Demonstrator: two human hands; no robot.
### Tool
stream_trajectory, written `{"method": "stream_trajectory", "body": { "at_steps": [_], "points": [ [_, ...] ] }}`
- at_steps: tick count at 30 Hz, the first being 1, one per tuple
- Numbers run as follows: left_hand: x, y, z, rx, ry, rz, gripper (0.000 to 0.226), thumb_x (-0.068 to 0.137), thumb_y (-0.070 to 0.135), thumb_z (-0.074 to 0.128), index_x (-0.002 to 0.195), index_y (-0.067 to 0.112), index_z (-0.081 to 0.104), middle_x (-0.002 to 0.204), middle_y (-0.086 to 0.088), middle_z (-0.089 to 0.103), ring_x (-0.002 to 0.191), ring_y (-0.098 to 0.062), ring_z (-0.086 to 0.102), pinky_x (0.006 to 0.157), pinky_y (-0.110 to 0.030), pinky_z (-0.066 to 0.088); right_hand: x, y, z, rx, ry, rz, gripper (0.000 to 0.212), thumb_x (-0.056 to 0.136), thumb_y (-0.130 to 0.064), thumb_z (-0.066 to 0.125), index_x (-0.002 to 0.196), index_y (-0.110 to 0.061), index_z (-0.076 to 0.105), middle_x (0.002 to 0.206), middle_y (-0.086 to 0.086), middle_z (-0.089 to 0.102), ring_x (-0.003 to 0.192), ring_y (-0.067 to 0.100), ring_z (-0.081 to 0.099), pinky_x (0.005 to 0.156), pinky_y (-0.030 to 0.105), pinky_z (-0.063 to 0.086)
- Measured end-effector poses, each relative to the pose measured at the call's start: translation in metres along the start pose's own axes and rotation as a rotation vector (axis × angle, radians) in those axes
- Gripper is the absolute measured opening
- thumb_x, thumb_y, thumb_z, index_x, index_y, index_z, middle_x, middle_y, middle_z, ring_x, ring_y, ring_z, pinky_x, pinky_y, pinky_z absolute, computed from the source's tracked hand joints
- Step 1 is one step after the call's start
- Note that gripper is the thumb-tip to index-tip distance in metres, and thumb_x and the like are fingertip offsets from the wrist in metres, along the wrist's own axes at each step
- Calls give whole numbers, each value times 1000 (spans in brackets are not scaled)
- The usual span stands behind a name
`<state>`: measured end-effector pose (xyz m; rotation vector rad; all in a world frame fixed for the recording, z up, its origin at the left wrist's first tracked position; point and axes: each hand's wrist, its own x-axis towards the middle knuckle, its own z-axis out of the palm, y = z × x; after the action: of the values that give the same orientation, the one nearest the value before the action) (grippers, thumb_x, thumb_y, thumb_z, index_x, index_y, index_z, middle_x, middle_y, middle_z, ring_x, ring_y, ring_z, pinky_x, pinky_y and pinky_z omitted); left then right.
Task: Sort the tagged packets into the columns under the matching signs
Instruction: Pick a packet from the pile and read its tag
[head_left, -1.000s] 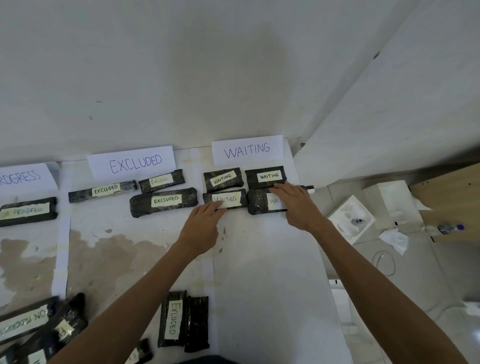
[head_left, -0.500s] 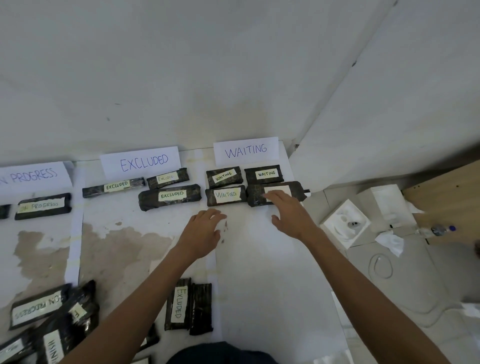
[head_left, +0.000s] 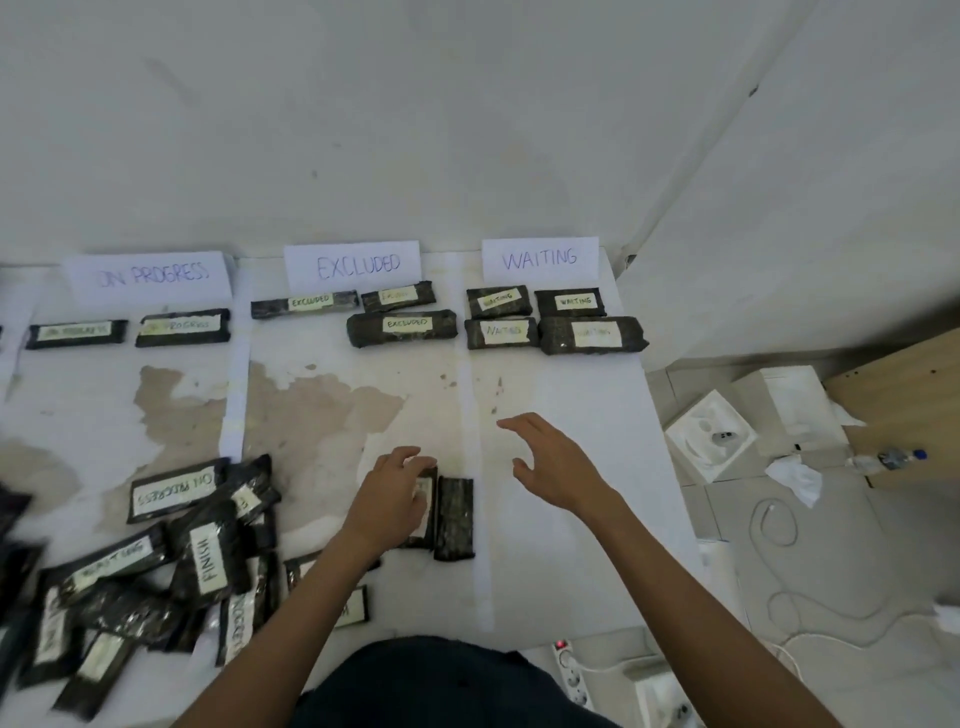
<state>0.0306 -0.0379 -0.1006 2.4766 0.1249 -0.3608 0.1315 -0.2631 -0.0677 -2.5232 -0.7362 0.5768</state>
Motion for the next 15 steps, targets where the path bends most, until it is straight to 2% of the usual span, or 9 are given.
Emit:
{"method": "stream_trajectory", "body": {
  "at_steps": [2, 5, 9, 12, 15],
  "points": [
    [-12, -7, 5, 4, -37, -33, 50, 85, 9, 55, 134, 18, 47, 146, -8, 36, 130, -29, 37, 102, -35, 37, -6, -8, 15, 8, -34, 20, 51, 89, -17, 55, 138, -24, 41, 138, -6, 43, 107, 21, 57, 88, 34, 49],
    [-26, -15, 12, 17, -81, -57, 62, 82, 9, 57, 140, 18, 38, 151, -8, 27, 132, -30, 34, 105, -38, 37, -13, -19, 37, 40, -97, 51, 55, 88, -20, 58, 139, -23, 40, 140, -5, 42, 116, 19, 52, 93, 29, 45],
    [-35, -18, 21, 27, -88, -80, 72, 81, 10, 58, 145, 16, 26, 154, -8, 17, 129, -32, 35, 101, -42, 41, -16, -36, 69, -66, -193, 62, 79, 76, -36, 71, 143, -20, 31, 141, 3, 38, 123, 25, 42, 98, 36, 42],
    [-38, -18, 26, 89, -79, -82, 70, 81, 13, 57, 144, 15, 27, 155, -9, 15, 127, -34, 36, 99, -42, 41, -13, -50, 86, -199, -180, 45, 91, 70, -41, 75, 145, -19, 26, 140, 5, 38, 119, 27, 39, 97, 38, 39],
    [-43, -17, 26, 151, -88, -82, 64, 83, 15, 54, 142, 15, 30, 156, -7, 13, 127, -33, 34, 98, -41, 39, -10, -59, 94, -170, -205, 95, 95, 67, -33, 78, 144, -17, 26, 133, 8, 38, 113, 28, 41, 94, 38, 42]
  ]
}}
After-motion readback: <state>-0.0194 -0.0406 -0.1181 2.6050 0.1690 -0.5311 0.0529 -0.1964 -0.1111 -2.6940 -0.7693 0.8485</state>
